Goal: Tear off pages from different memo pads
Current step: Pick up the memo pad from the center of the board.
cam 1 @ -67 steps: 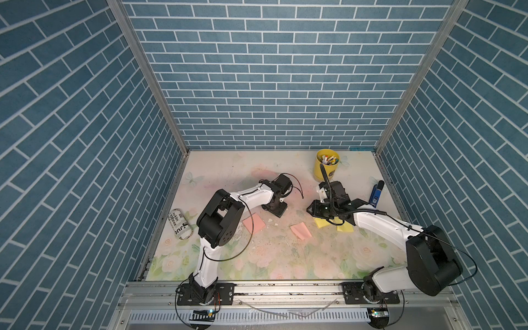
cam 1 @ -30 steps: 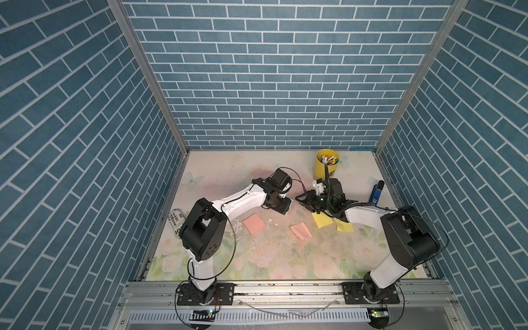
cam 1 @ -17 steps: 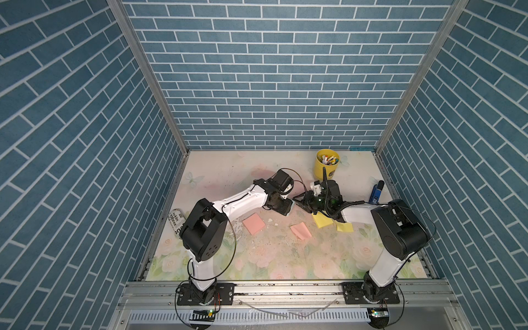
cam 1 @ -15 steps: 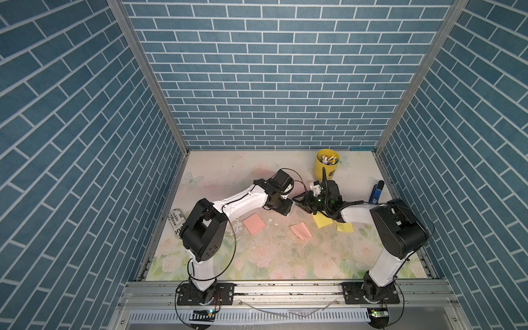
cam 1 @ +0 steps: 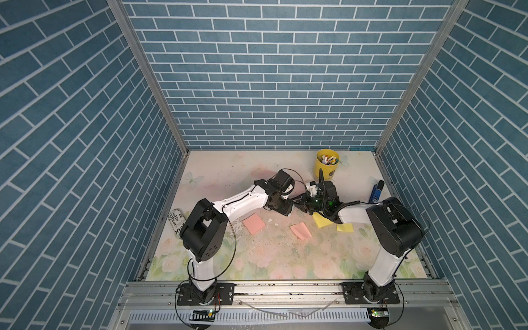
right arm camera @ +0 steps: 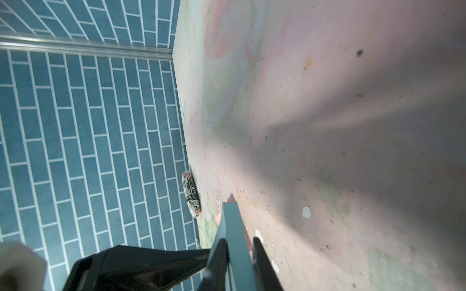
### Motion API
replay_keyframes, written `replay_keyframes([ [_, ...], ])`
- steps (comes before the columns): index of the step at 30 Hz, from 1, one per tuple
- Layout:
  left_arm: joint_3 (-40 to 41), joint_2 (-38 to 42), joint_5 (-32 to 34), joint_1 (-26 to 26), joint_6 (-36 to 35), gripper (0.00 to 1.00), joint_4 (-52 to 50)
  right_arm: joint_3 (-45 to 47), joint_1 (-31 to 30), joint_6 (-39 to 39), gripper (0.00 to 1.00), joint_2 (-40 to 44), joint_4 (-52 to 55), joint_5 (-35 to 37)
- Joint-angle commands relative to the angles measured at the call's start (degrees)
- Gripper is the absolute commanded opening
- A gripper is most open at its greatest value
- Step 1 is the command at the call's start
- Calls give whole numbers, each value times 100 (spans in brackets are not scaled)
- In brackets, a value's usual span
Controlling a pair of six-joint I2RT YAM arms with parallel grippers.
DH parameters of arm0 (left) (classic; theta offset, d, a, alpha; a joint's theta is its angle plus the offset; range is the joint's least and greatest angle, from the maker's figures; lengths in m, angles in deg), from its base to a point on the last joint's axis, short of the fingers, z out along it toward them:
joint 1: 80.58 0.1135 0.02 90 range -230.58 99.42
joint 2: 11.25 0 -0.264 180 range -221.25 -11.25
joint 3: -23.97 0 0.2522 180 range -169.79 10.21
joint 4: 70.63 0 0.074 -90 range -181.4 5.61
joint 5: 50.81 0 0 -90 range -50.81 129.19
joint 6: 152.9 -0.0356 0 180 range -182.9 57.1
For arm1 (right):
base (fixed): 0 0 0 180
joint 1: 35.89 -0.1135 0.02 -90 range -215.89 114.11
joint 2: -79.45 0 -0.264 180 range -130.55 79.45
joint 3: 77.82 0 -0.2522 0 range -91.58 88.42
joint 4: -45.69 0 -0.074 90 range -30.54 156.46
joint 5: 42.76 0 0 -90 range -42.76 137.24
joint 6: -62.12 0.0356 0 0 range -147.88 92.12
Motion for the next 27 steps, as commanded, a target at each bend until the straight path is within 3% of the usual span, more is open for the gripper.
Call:
replay_keyframes([
  [1,59,158,-32,-15,84,59,117,106,-21,93,12,105,-144,41],
  [6,302,632,-126,82,150,68,88,49,-2,18,6,209,-35,17],
  [9,658,1102,-501,349,312,70,271,-85,40,-467,4,455,462,-107],
  [13,1639,1840,-1512,906,1162,71,1653,-349,49,-1562,4,906,1313,-600],
  [15,2020,2076,-1594,948,1516,71,2250,-417,95,-1784,4,1040,1477,-936],
  [20,2560,2427,-1912,937,2239,73,3415,-322,159,-1371,4,1229,601,-1826],
  [27,3040,2617,-2323,952,3418,73,5042,-313,190,-699,4,1256,-534,-2153],
])
